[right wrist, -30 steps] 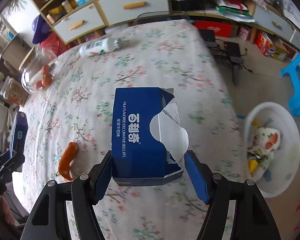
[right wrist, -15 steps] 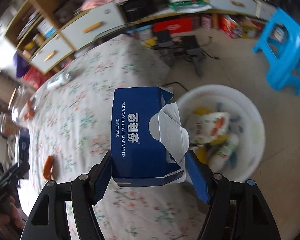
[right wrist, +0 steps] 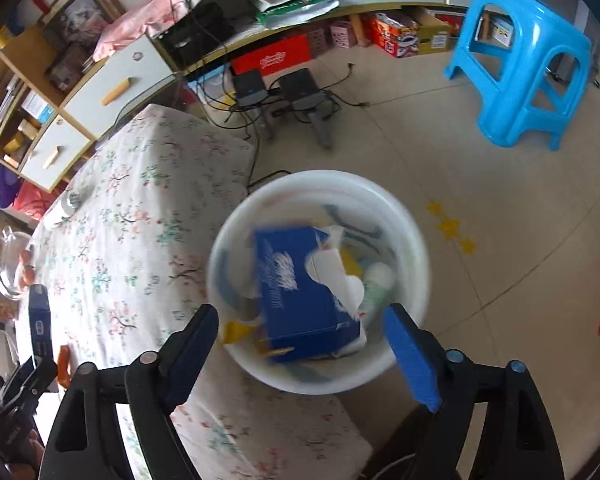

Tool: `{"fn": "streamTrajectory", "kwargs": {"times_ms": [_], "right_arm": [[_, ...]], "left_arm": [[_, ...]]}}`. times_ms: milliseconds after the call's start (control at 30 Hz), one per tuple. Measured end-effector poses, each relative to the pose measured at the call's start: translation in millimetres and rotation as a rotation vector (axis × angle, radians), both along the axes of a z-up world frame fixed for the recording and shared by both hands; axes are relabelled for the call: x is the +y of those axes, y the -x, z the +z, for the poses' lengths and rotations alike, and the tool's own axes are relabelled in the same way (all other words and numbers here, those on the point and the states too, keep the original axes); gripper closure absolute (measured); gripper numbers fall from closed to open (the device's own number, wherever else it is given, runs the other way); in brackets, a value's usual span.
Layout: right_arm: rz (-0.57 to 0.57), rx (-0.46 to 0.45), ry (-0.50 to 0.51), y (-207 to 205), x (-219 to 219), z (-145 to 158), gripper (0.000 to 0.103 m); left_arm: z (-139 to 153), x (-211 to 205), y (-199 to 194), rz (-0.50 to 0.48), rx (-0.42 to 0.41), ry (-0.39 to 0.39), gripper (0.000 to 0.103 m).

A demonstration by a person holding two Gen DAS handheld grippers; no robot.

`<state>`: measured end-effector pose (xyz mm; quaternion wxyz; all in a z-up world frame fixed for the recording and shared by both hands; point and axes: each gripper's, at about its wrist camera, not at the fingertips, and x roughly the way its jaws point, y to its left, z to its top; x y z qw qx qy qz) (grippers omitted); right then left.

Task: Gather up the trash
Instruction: 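Drop the right gripper's box into the bucket while the left carries and drops its box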

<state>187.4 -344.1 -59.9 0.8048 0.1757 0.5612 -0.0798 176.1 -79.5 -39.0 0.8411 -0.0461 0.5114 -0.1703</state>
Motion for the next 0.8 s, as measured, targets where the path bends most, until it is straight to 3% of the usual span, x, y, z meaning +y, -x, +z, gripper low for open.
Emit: {"fn": "streamTrajectory", "kwargs": {"times_ms": [433, 667, 700, 733, 800], "right_arm": [[-0.044, -0.008, 0.039, 53, -61, 7, 0.016], [-0.091, 0.008, 0.048, 74, -89, -5, 0.016], [-0.09, 0.01, 0.046, 75, -90, -6, 0.016], [-0.089, 0.012, 0.048, 76, -90, -6, 0.016], [-0.079, 0.013, 0.058, 77, -90, -7, 0.016]], "left_arm": [[-16, -96, -4, -0.168, -0.024, -0.011, 0.033], [-28, -144, -7, -0.297, -0.139, -0.053, 0.033], [-30, -147, -5, -0.322, -0.165, -0.027, 0.03], [-32, -149, -5, -0.336, -0.184, -0.017, 0.019], [-36, -150, -5, -0.318, -0.21, -0.048, 0.01]]}}
